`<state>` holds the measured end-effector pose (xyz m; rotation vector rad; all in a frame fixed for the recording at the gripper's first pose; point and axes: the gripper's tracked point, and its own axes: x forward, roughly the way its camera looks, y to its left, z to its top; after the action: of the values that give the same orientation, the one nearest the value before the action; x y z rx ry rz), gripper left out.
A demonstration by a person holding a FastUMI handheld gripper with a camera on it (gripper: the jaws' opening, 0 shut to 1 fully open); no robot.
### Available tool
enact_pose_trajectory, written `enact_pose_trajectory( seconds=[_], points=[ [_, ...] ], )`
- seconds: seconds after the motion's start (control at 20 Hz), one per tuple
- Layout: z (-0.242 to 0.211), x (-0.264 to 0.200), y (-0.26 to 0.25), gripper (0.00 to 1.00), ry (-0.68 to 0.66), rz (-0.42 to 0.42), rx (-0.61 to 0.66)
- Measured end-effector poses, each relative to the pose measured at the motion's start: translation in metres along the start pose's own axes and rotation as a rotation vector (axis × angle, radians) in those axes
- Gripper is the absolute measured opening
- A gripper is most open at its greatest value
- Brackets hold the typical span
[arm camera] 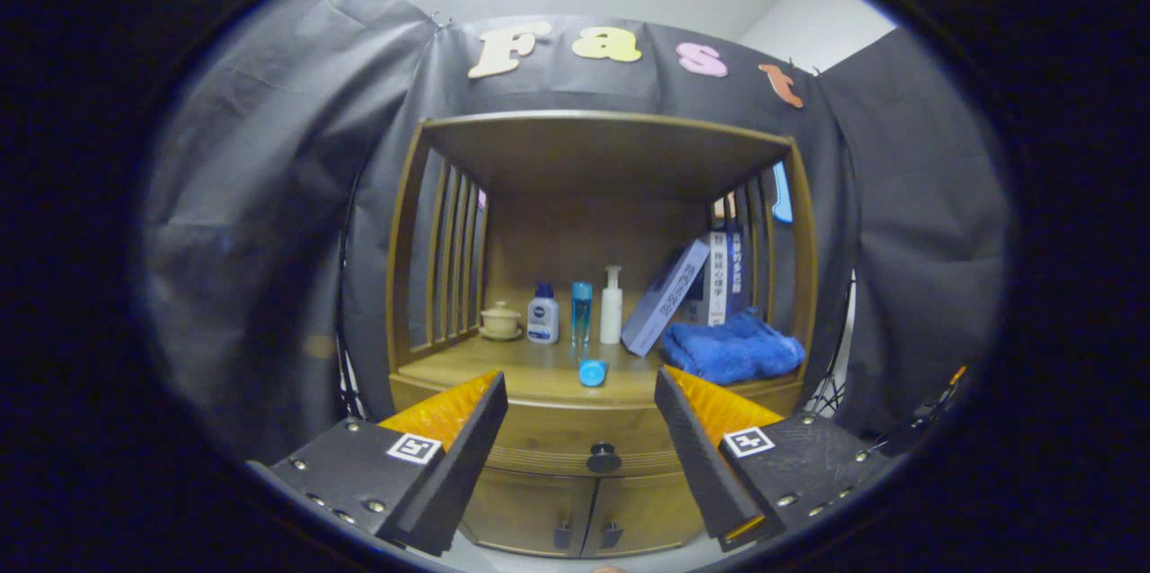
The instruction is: Pull open the drawer, take out the items inside it, and place them on the countertop above the cabinet.
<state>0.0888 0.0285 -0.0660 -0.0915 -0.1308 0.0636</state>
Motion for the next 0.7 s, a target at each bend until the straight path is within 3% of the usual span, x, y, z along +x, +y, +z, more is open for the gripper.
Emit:
enact_pose_trajectory(
  seconds=[0.35, 0.7],
  points=[
    [0.081, -0.068, 0.001, 0.98, 0.000, 0.042, -0.012],
    [0.080, -0.101, -0.012, 0.99, 0.083, 0.050, 0.102]
  ],
)
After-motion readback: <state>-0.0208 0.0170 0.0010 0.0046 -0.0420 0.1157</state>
